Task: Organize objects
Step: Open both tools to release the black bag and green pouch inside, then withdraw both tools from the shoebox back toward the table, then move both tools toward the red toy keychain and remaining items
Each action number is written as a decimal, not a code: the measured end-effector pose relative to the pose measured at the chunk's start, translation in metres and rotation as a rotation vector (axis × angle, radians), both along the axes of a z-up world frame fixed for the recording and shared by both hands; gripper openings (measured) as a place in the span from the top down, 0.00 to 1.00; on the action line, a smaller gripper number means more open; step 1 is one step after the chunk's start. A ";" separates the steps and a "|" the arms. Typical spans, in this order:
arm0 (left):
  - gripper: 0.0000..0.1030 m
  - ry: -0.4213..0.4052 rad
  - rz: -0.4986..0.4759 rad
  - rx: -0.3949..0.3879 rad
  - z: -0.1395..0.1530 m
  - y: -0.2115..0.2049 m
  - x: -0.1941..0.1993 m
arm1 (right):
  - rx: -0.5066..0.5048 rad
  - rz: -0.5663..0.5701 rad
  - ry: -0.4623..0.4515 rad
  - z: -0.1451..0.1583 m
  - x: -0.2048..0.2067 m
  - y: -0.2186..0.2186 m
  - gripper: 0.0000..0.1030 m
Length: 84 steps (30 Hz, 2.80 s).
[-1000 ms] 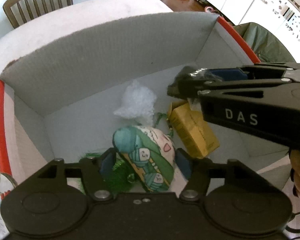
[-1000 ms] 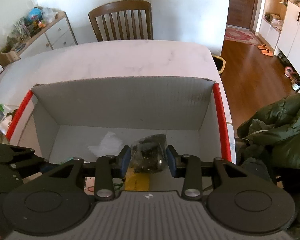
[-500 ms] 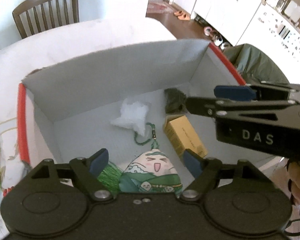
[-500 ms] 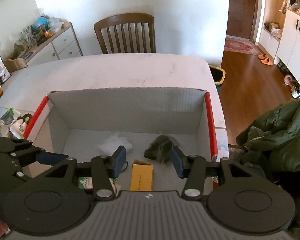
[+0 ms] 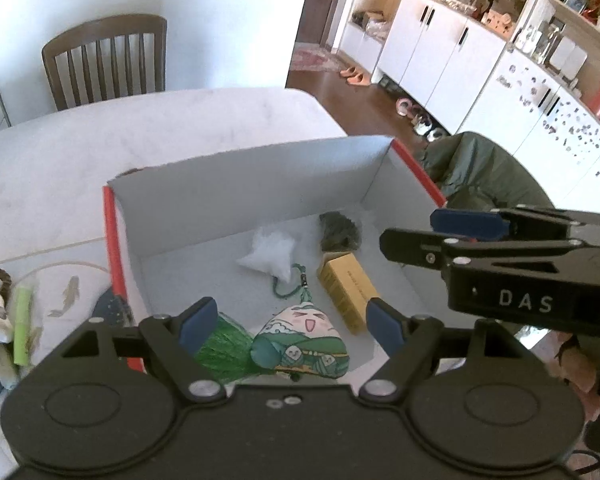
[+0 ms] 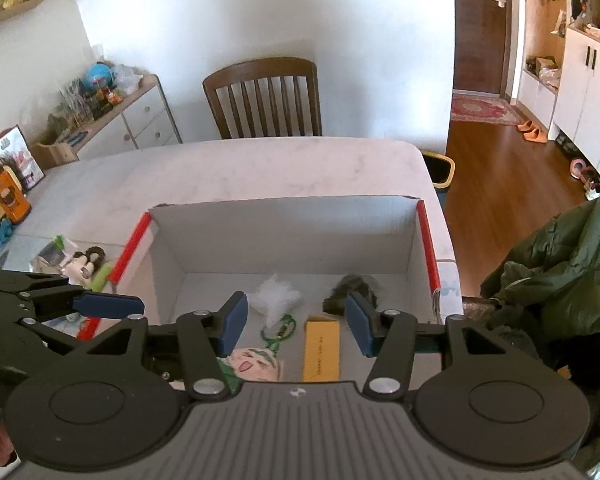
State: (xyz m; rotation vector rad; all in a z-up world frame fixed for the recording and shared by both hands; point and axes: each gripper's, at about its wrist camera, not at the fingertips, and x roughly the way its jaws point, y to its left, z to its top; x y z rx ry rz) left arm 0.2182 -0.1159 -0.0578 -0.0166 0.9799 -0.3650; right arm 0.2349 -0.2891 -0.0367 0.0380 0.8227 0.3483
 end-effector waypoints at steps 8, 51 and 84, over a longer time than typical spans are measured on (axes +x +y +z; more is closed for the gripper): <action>0.21 -0.041 -0.025 -0.039 0.021 0.027 -0.023 | 0.028 -0.019 -0.029 0.017 -0.025 0.019 0.48; 0.03 -0.232 0.054 -0.086 0.053 0.242 -0.062 | 0.069 -0.017 -0.148 0.036 -0.104 0.200 0.19; 0.01 -0.132 0.139 -0.047 -0.041 0.332 -0.020 | -0.112 0.077 -0.027 -0.051 -0.070 0.287 0.18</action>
